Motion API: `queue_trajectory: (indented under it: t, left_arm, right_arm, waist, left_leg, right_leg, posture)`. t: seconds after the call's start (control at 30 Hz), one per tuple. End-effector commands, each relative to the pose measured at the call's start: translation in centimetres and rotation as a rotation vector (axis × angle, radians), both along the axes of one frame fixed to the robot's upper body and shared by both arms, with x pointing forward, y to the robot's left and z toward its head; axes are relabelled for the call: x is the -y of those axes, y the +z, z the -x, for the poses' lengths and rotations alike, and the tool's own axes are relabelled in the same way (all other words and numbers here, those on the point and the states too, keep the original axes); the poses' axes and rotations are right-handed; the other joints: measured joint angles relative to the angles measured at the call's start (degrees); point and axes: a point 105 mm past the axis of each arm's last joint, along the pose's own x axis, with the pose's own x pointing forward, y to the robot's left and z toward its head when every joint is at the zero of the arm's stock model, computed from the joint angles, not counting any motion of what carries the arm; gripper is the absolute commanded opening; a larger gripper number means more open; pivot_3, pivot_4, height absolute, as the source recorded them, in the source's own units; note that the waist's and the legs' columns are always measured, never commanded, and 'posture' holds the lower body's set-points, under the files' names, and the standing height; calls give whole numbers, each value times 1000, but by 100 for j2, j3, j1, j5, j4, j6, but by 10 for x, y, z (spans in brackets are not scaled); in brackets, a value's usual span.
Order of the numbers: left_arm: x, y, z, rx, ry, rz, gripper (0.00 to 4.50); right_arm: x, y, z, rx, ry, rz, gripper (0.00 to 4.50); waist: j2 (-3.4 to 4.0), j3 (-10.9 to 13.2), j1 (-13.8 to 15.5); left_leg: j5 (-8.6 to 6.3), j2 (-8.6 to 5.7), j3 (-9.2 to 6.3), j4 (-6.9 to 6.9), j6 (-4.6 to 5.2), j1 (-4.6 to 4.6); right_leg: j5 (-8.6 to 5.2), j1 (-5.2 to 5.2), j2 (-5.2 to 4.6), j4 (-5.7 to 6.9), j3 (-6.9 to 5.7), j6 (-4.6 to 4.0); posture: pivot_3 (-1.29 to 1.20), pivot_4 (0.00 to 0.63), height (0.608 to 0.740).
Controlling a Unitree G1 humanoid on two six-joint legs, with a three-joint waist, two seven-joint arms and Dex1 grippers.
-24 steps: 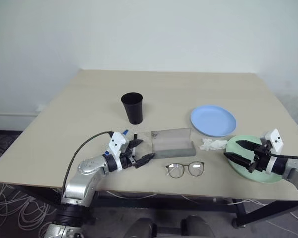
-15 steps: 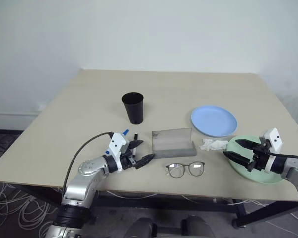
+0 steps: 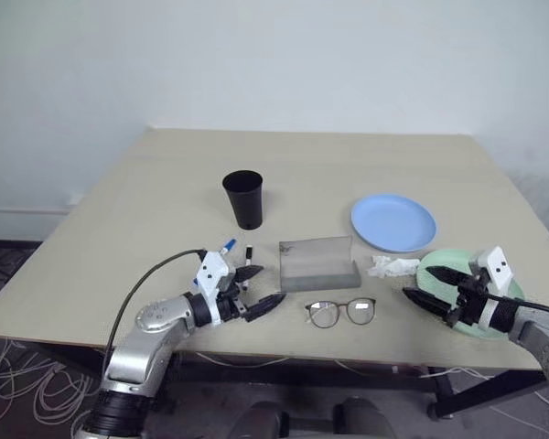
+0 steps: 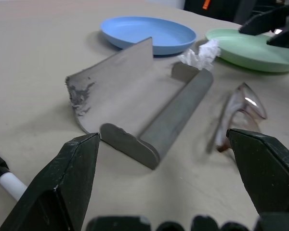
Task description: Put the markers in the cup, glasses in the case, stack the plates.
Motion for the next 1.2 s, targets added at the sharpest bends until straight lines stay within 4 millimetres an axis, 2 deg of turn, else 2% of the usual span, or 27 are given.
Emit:
queue_trajectory:
  t: [0.03, 0.37, 0.57, 0.77, 0.9, 1.2]
  left_arm:
    - [-1, 19, -5, 63, -6, 17, 4487]
    - [4, 25, -11, 82, -16, 38, 4487]
    - [12, 27, -15, 96, -22, 51, 4487]
    - [19, 26, -15, 100, -22, 74, 4487]
    - [23, 24, -14, 99, -22, 86, 4487]
    - [27, 23, -18, 107, -24, 91, 4487]
  right_arm:
    - [-1, 21, -2, 66, -21, -2, 4500]
    - [1, 13, -12, 62, -67, 41, 4500]
    - [12, 3, -19, 32, -156, 122, 4500]
    - [12, 2, -11, -22, -174, 158, 4500]
    - [5, -1, -6, -33, -166, 192, 4500]
    - [7, -14, -13, -36, -247, 238, 4500]
  waist:
    - [-1, 0, 0]
    - [-3, 0, -2]
    - [-2, 0, 1]
    - [-2, 0, 1]
    - [-3, 1, -2]
    - [-4, 1, 0]
  left_leg:
    - [0, 0, 0, 3, 0, 1]
    - [0, -1, 1, 1, 0, 0]
    - [0, -2, 1, -1, 1, -2]
    - [0, -2, 1, -2, 1, -1]
    - [0, -2, 1, -2, 1, -2]
    - [0, -2, 2, 1, 1, -2]
  right_leg:
    - [0, 2, 0, 0, 0, 0]
    - [0, -1, 2, 0, 0, 0]
    - [0, -2, 1, -1, 0, 0]
    - [0, -2, 2, -1, 0, 0]
    - [0, -2, 2, -2, 0, 0]
    - [0, 0, 2, -2, 0, 0]
  posture:
    - [0, 0, 740]
    - [0, 0, 740]
    - [0, 0, 740]
    - [0, 0, 740]
    - [0, 0, 740]
    - [0, 0, 740]
